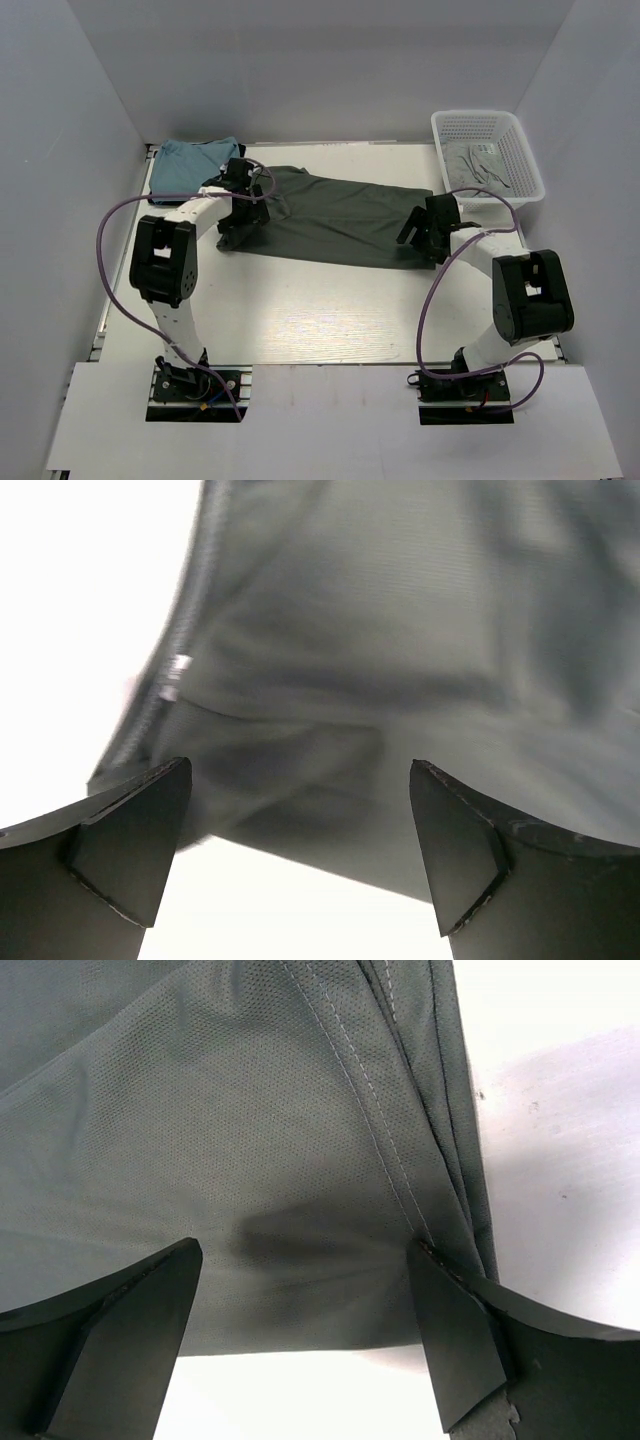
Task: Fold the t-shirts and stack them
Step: Fold the flattened tshirt in 1/3 of the way, then grap the side of the flattened tshirt furthest away from the robot with both arms
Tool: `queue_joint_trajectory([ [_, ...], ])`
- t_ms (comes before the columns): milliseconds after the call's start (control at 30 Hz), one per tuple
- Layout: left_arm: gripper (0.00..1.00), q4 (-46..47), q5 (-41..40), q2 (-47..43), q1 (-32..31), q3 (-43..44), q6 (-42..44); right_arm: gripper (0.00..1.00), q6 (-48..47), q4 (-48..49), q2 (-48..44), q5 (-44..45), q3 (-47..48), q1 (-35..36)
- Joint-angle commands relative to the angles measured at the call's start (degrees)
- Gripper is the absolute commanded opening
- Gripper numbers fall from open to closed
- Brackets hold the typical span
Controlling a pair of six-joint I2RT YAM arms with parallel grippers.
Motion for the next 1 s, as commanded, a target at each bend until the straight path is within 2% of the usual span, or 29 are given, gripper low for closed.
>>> queue_joint_trajectory([
  [0,1.0,1.82,7.74,-6.98,-0.17,-0.17,2.54,0.89,-2.1,0.44,-3.81,1.47,0.8,0.43],
  [33,1.0,1.83,10.29,-7.77,-0.17,-0.17,2.55,0.89,-2.62,1.05,-4.25,1.47,0.71,0.69],
  [200,1.0,2.44,10.22,-5.5,-1.49,1.06,2.03,0.89,-3.86,2.37,-6.36,1.21,0.53,1.22],
  [433,1.0,3.94,10.84,1.09,-0.35,0.18,2.02,0.89,-4.3,2.55,-0.58,-0.46,2.29,1.66],
  [567,1.0,0.52,10.31,4.27,-0.96,0.1,0.62,0.89,-3.25,2.12,1.72,-1.86,1.25,1.57],
  [733,1.0,-1.24,9.7,-1.17,-1.58,-11.29,-6.32,0.89,0.09,0.1,0.76,-1.52,-3.41,1.66],
  [900,1.0,-6.68,8.39,-10.57,-2.1,-21.86,-11.68,0.89,4.57,-3.84,-8.81,-0.55,-14.47,1.66],
  [933,1.0,-7.22,7.86,-12.59,-2.1,-26.32,-15.17,0.89,5.62,-4.73,-11.87,0.06,-16.5,1.83],
  [967,1.0,-7.22,9.5,-14.96,-2.1,-28.54,-16.16,0.89,5.89,-5.7,-13.64,0.33,-17.47,1.66],
])
